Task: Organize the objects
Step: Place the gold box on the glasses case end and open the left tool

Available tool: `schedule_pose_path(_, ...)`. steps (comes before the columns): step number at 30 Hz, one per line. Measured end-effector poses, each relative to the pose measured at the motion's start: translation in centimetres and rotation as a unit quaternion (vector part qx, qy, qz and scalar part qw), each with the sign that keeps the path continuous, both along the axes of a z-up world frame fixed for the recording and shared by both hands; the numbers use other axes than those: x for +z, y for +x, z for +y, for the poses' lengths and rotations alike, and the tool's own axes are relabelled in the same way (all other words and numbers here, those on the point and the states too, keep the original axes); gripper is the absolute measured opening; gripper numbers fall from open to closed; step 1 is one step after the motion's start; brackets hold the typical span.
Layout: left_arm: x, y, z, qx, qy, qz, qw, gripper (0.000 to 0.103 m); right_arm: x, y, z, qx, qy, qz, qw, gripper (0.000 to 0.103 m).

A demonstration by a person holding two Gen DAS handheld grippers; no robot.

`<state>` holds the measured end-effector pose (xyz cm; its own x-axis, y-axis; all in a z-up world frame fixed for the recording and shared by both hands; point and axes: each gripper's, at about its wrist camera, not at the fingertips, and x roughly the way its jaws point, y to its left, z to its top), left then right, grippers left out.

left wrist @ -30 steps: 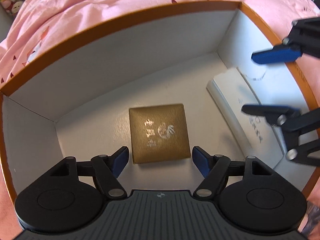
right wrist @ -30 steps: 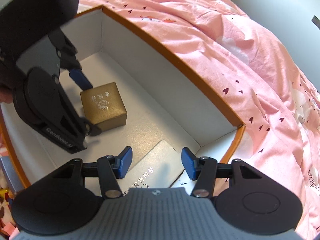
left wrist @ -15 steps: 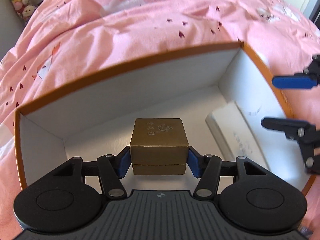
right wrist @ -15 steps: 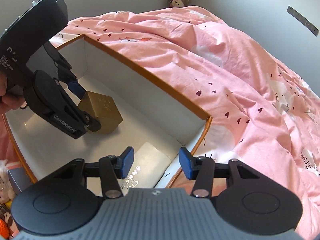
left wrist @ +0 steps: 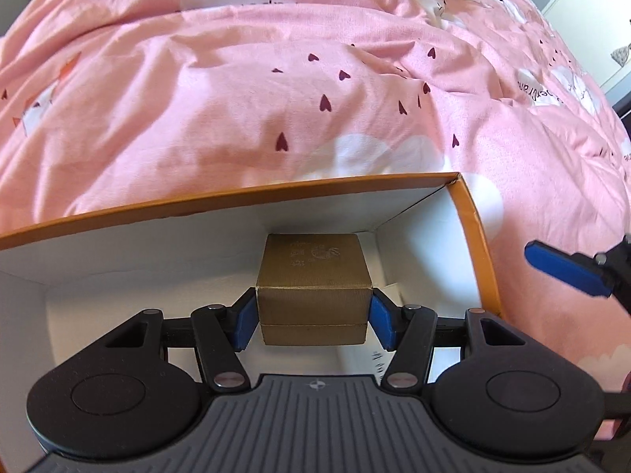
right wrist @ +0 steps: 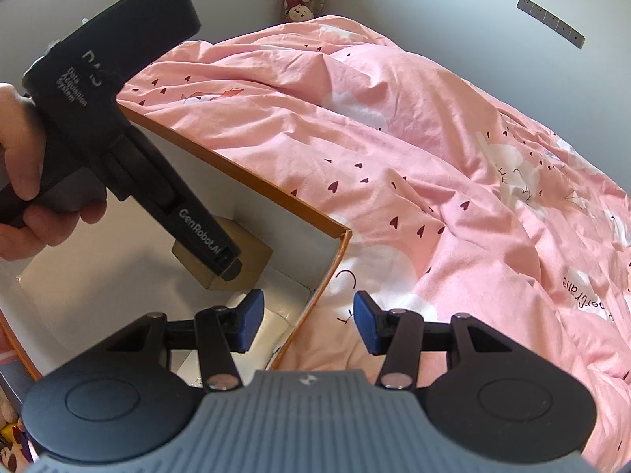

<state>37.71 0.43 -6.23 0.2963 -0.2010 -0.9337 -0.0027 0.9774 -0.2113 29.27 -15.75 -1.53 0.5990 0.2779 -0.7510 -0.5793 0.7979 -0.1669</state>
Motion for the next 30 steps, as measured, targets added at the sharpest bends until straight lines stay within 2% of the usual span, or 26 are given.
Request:
schedule_pose_path(7, -0.8, 1.3, -1.0, 0.009, -0.033, 0.017, 0.9993, 0.067, -0.6, 0.7, 0.2, 0.0, -0.012, 0.0, 1.0, 0.052)
schedule_pose_path(16, -0.7, 1.4, -1.4, -0.009, -0.061, 0.0, 0.9981, 0.068, -1.2, 0.9, 0.3, -0.001, -0.013, 0.009, 1.0, 0.053)
schedule_pose_path(19, -0.5, 1.2, -1.0, -0.011, -0.08, -0.005, 0.9967, 0.069, -1.4, 1.1, 0.2, -0.004, -0.015, 0.012, 1.0, 0.053)
schedule_pose_path(21, -0.2, 1.1, -1.0, -0.017, -0.094, -0.01, 0.9954, 0.071, -1.4, 1.1, 0.2, -0.005, -0.015, 0.014, 1.0, 0.053)
schedule_pose_path(23, 0.0, 1.1, -1.2, -0.022, -0.092, -0.014, 0.9954, 0.073, -1.5, 1.1, 0.2, -0.005, -0.015, 0.015, 1.0, 0.053)
schedule_pose_path(25, -0.1, 1.3, -1.4, -0.025, -0.079, -0.015, 0.9964, 0.068, -1.6, 1.1, 0.3, -0.004, -0.018, 0.015, 1.0, 0.053)
schedule_pose_path(27, -0.3, 1.4, -1.5, -0.026, -0.072, -0.015, 0.997, 0.058, -1.6, 1.2, 0.4, -0.003, -0.018, 0.018, 1.0, 0.053)
schedule_pose_path(28, -0.3, 1.4, -1.5, -0.029, -0.069, -0.018, 0.9971, 0.05, -1.7, 1.2, 0.4, -0.004, -0.016, 0.022, 1.0, 0.052)
schedule_pose_path(30, -0.3, 1.4, -1.7, -0.032, -0.059, -0.022, 0.9975, 0.047, -1.7, 1.2, 0.5, -0.004, -0.014, 0.024, 1.0, 0.051)
